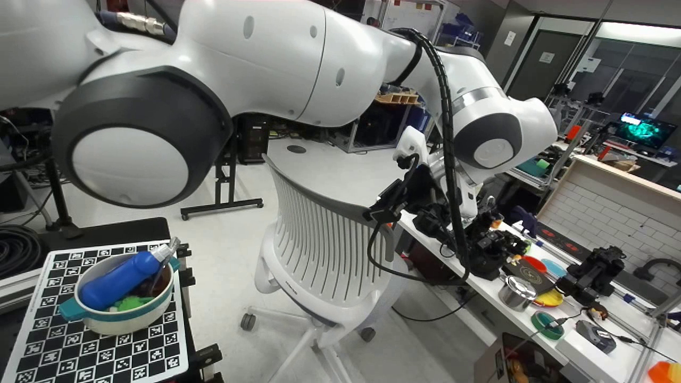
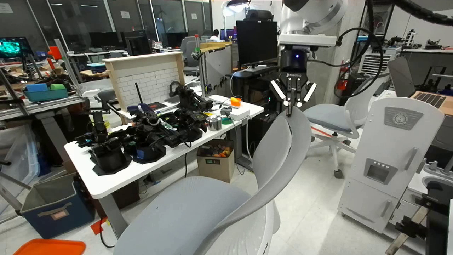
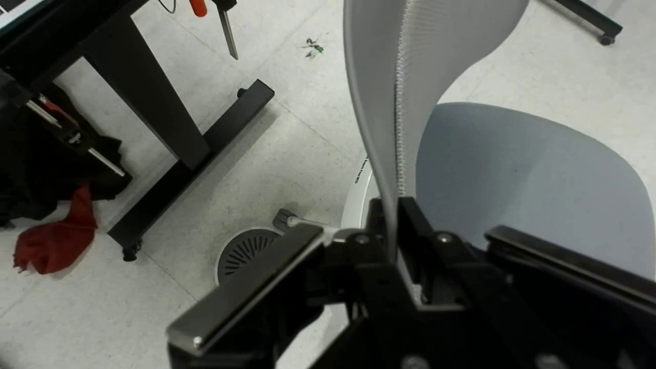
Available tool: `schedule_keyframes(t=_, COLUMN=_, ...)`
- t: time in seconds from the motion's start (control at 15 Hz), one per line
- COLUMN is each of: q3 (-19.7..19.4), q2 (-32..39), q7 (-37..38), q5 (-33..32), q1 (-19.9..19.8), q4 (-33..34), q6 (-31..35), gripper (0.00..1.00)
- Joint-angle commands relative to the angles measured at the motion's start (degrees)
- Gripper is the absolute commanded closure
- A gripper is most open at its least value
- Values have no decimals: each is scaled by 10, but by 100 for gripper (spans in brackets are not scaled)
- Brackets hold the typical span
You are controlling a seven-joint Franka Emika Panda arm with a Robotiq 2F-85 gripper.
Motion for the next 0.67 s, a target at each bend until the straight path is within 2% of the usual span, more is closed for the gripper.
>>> schedule_keyframes(t=0.0, q3=-5, q2=4, q7=-11, q5=-15, q1=32, q4=-2, q6=-18, gripper=97)
schedule_keyframes(t=0.07, q3=-6, q2=5, q7=-9, q5=-17, q1=40, q4=-2, q6=-21, gripper=64)
schedule_keyframes(t=0.2, q3=-4, q2=11, q7=5, q5=-16, q1=54, q4=3, q6=-30, gripper=57)
schedule_keyframes(t=0.6, q3=12, q2=23, q7=44, q5=0, q1=98, q4=18, q6=-55, gripper=13)
